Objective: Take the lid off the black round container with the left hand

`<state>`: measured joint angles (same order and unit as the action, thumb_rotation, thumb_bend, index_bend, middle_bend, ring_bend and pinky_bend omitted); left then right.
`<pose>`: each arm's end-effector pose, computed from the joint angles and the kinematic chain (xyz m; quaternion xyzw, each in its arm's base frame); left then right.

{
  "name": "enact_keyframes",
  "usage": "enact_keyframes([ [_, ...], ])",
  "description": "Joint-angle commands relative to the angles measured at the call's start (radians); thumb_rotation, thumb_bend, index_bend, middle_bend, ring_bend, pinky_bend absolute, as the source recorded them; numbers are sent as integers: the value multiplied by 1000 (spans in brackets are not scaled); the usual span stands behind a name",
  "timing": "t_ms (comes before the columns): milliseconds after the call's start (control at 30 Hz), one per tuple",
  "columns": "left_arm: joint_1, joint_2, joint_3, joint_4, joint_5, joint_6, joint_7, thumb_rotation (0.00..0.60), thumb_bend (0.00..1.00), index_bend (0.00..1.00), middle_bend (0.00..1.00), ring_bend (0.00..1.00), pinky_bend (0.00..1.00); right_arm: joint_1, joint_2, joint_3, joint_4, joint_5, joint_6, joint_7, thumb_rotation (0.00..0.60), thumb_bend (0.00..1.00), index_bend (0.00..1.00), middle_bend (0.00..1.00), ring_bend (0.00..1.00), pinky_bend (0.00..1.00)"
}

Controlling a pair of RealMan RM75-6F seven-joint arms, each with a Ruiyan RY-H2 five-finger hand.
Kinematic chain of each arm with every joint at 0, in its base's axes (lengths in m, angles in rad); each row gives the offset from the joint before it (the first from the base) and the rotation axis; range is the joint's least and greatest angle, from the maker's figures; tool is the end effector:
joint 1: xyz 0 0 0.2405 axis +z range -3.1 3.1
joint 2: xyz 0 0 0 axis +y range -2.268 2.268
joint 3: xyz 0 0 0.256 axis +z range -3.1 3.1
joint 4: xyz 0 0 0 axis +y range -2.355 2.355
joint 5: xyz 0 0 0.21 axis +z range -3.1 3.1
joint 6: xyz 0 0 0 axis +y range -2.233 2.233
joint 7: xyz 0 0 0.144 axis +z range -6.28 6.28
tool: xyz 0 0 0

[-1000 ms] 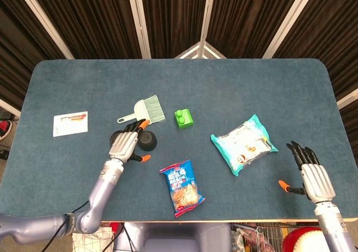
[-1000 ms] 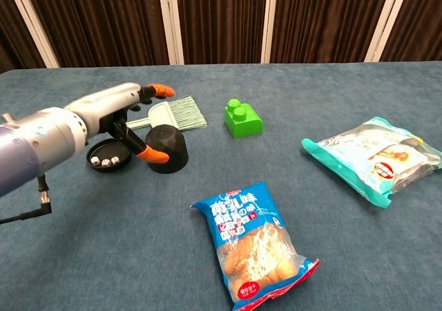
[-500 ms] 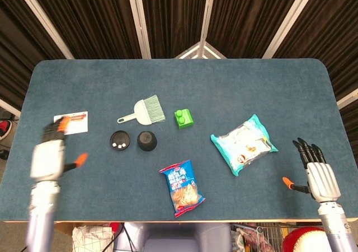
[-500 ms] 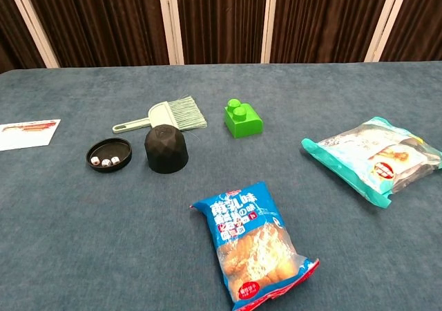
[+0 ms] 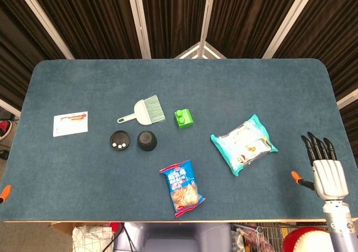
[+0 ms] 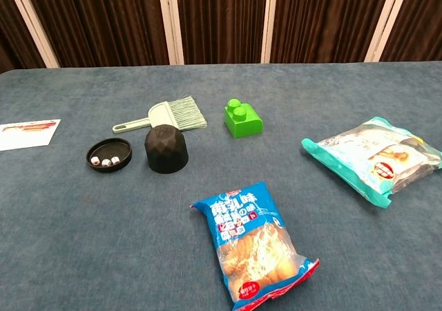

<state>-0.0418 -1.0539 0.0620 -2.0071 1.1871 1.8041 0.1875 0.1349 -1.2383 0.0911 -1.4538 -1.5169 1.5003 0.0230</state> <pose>-0.2877 0.1305 0.1884 -0.4298 -0.4580 -0.3513 0.6944 -0.3151 -0.2069 0.1423 0.5951 -0.3506 0.4189 0.5894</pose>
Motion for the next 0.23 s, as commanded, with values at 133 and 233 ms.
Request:
enact_keyframes([
  [133,10,36,-10,71,47,-84,-161,600,340,102,59,0,0,-3,-4,18,27,3,24,17,600,209,0,32,106,36],
  [233,16,38,-22,97,53,-93,-192,600,341,103,58,0,0,-7,4,17,28,8,24,37,600,209,0,33,106,36],
])
